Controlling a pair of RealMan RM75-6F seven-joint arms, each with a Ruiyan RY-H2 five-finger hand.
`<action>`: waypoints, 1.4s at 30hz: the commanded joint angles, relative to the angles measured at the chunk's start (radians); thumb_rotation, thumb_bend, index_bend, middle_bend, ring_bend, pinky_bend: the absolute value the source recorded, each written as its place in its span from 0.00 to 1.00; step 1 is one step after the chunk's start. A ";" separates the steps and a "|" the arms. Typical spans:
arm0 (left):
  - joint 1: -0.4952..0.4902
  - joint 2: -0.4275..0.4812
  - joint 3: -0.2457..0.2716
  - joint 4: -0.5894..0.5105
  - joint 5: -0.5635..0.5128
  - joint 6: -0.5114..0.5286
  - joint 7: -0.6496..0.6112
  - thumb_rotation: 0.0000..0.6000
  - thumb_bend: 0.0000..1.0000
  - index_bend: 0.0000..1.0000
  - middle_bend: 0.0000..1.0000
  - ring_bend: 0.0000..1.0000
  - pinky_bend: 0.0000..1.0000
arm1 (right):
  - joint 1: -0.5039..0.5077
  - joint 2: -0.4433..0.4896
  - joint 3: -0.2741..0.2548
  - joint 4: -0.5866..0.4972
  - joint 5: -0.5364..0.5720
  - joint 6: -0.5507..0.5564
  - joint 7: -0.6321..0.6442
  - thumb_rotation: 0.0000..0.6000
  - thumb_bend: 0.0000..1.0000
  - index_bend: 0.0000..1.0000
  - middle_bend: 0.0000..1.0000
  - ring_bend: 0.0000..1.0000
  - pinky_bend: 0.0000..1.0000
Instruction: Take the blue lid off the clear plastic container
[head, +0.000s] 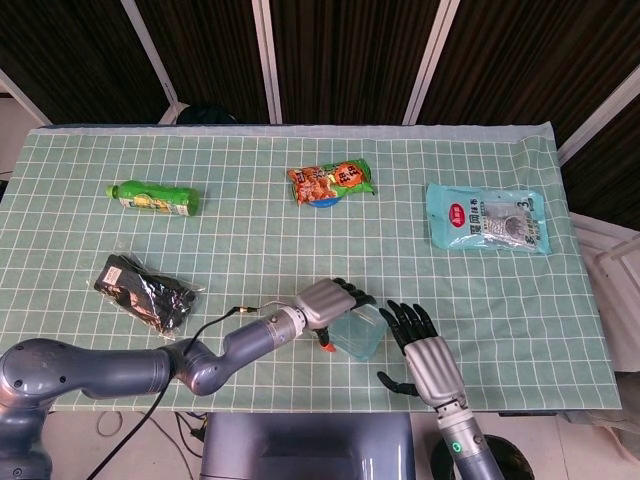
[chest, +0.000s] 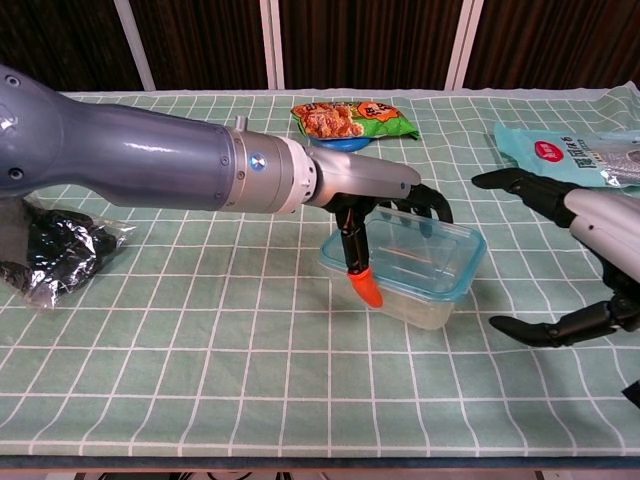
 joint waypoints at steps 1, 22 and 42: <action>-0.006 -0.004 0.006 0.002 0.001 0.005 -0.007 1.00 0.11 0.31 0.34 0.35 0.44 | 0.000 -0.014 -0.003 0.003 0.013 -0.005 -0.009 1.00 0.32 0.00 0.00 0.00 0.00; -0.045 -0.023 0.043 0.000 -0.010 0.027 -0.036 1.00 0.11 0.31 0.34 0.35 0.44 | 0.011 -0.110 0.004 0.042 0.029 0.003 0.010 1.00 0.32 0.00 0.00 0.00 0.00; -0.058 -0.012 0.061 -0.013 -0.014 0.045 -0.055 1.00 0.11 0.31 0.34 0.35 0.44 | 0.017 -0.133 0.019 0.071 0.043 0.022 0.041 1.00 0.32 0.00 0.00 0.00 0.00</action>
